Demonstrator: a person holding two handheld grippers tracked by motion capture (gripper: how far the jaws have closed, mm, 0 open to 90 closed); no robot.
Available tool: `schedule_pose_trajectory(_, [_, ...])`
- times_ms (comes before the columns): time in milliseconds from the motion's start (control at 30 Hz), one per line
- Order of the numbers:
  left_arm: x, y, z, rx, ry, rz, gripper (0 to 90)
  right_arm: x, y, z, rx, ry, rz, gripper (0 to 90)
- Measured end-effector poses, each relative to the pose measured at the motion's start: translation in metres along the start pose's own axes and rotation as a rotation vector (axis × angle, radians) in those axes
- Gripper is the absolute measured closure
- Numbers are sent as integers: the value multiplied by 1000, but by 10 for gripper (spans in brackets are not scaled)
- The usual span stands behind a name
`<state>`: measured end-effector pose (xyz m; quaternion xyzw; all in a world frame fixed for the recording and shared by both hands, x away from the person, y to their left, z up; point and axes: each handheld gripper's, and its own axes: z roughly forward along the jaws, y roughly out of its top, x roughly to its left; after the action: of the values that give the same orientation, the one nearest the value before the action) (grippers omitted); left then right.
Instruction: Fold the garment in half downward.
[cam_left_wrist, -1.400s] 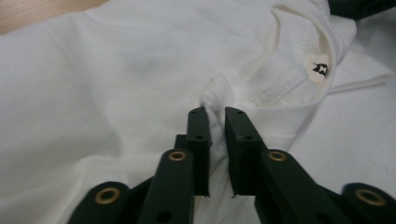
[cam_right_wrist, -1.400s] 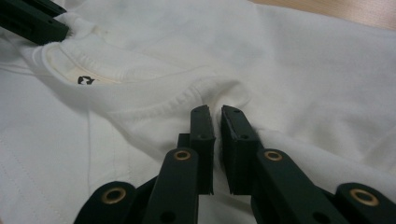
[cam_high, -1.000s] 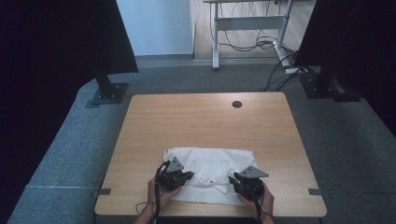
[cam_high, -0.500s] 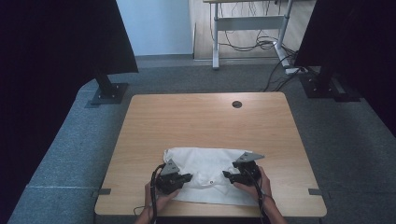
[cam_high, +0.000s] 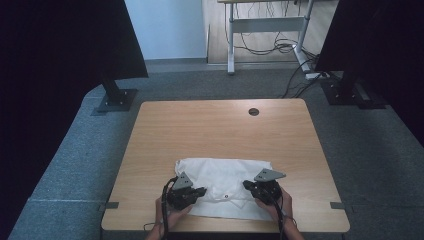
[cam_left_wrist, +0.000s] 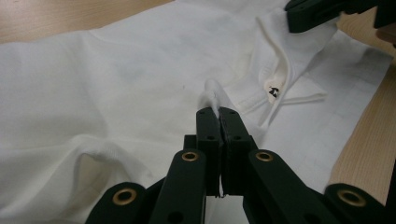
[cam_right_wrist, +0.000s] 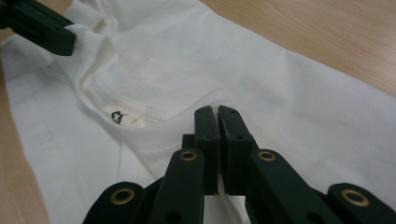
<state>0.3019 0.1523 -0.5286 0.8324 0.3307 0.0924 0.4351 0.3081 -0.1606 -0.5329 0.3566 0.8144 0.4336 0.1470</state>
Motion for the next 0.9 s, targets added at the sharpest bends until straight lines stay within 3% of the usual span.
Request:
schedule_pose_trajectory(500, [-7,-12,-8,4,-18,-16,872,27,-23,-40,-55,-4,2,867])
schedule_pose_trajectory(900, [-20,-34,-18,32,-27,-12,855,37,-50,-51,0,12,8,839])
